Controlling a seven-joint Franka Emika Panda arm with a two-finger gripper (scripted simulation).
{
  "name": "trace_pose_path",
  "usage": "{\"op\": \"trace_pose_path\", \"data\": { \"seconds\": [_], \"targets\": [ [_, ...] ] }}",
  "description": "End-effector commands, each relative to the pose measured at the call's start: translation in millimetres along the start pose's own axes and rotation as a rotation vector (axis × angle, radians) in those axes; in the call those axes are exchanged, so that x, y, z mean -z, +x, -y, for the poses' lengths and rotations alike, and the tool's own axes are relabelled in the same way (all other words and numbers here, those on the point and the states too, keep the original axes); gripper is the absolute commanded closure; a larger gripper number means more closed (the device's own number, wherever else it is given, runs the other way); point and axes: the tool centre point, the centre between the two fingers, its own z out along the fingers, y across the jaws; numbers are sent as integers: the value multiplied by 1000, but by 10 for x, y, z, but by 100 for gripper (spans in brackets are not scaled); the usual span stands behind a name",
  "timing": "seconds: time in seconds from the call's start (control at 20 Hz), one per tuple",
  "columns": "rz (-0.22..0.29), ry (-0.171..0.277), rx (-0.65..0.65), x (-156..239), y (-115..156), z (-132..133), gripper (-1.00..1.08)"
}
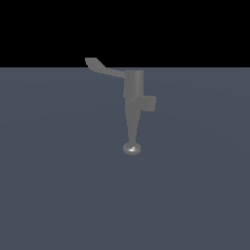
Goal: Turn on the faucet by rotating a designated handle.
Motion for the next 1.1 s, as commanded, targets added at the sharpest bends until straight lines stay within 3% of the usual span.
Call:
{"op": "trace_pose_path", "data": {
  "seconds": [0.0, 0.45, 1.05],
  "targets": [
    [1, 1, -12, -10, 27, 6, 108],
    [4, 8, -119, -95, 252, 59, 108],
    [14, 14, -371, -357, 766, 213, 108]
  ]
}}
